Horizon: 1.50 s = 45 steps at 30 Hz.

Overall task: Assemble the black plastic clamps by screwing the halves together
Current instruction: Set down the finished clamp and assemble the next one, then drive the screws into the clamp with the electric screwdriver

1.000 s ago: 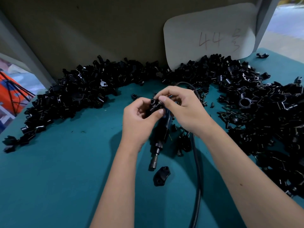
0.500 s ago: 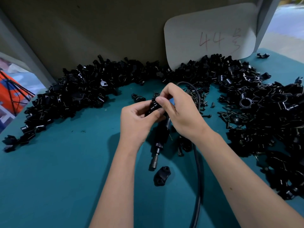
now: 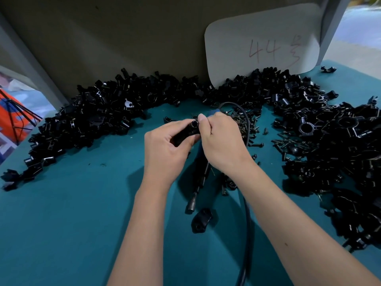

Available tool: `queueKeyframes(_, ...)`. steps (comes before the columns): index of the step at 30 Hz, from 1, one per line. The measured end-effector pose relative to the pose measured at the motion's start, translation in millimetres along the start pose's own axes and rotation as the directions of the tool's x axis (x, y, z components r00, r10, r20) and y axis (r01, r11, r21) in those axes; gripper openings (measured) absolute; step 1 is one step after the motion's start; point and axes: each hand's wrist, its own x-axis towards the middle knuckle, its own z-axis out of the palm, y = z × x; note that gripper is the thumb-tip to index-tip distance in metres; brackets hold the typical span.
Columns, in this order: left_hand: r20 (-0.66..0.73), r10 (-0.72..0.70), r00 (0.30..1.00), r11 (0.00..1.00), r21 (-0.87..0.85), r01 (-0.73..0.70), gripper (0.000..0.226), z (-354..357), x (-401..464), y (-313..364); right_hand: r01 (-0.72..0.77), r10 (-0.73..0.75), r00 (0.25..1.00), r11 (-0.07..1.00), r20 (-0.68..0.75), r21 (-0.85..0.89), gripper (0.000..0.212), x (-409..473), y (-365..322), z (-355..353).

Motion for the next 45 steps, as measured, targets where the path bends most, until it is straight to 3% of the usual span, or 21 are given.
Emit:
queueKeyframes(3,-0.056,0.133,0.990,0.984,0.125,-0.125,0.029,4,2,1,-0.204,0.213,0.976,0.966,-0.040,0.160,0.065,1,0,1)
queueKeyframes(4,-0.067,0.116,0.991,0.987,0.122,-0.108,0.028,6,3,0,-0.226,0.238,0.970,0.957,-0.047,0.182,0.067,2,2,0)
queueKeyframes(6,-0.073,-0.094,0.993,0.994,-0.054,0.090,0.019,9,3,0,-0.224,0.239,0.968,0.959,-0.071,0.174,0.071,4,4,-4)
queueKeyframes(7,-0.061,-0.249,0.967,0.948,-0.221,0.231,0.013,12,2,0,-0.218,0.231,0.968,0.968,-0.095,0.124,0.070,4,7,-6)
queueKeyframes(10,0.011,-0.611,0.792,0.645,-0.574,0.505,0.015,13,-2,1,-0.234,0.203,0.970,0.935,-0.137,-0.268,0.058,0,19,-2)
queueKeyframes(13,0.151,-0.706,0.692,0.392,-0.731,0.559,0.024,4,-1,0,-0.264,0.250,0.964,0.848,-0.092,-0.459,0.071,-9,25,10)
queueKeyframes(16,0.211,-0.700,0.682,0.364,-0.716,0.595,0.031,-1,1,1,-0.288,0.284,0.956,0.846,-0.079,-0.448,0.069,-7,25,15)
queueKeyframes(19,0.227,-0.714,0.663,0.350,-0.704,0.618,0.019,-1,0,2,-0.356,0.367,0.930,0.891,-0.014,-0.283,0.055,0,28,11)
queueKeyframes(23,0.341,-0.718,0.607,0.240,-0.697,0.675,0.023,-3,-1,2,-0.413,0.401,0.908,0.904,0.118,0.107,0.032,3,42,0)
queueKeyframes(26,0.432,-0.689,0.582,0.195,-0.663,0.722,0.026,-6,-1,2,-0.502,0.469,0.864,0.767,0.184,0.400,0.022,7,50,-15)
queueKeyframes(30,0.504,-0.657,0.561,0.155,-0.638,0.754,0.025,-9,-2,3,-0.468,0.431,0.864,0.497,0.261,0.730,0.028,13,51,-37)
queueKeyframes(35,0.535,-0.655,0.533,0.127,-0.617,0.777,0.029,-11,-2,5,-0.362,0.452,0.861,0.217,0.235,0.907,0.038,13,47,-46)
queueKeyframes(38,0.554,-0.662,0.506,0.155,-0.559,0.815,0.028,-14,-2,5,-0.271,0.383,0.897,0.086,0.219,0.959,0.038,12,44,-44)
queueKeyframes(42,0.585,-0.690,0.426,0.244,-0.367,0.898,0.031,-18,-1,6,-0.140,0.300,0.947,0.063,0.115,0.988,0.027,12,39,-42)
queueKeyframes(45,0.586,-0.741,0.328,0.300,-0.149,0.942,0.046,-20,-2,6,-0.089,0.314,0.947,0.057,0.067,0.994,0.030,11,35,-44)
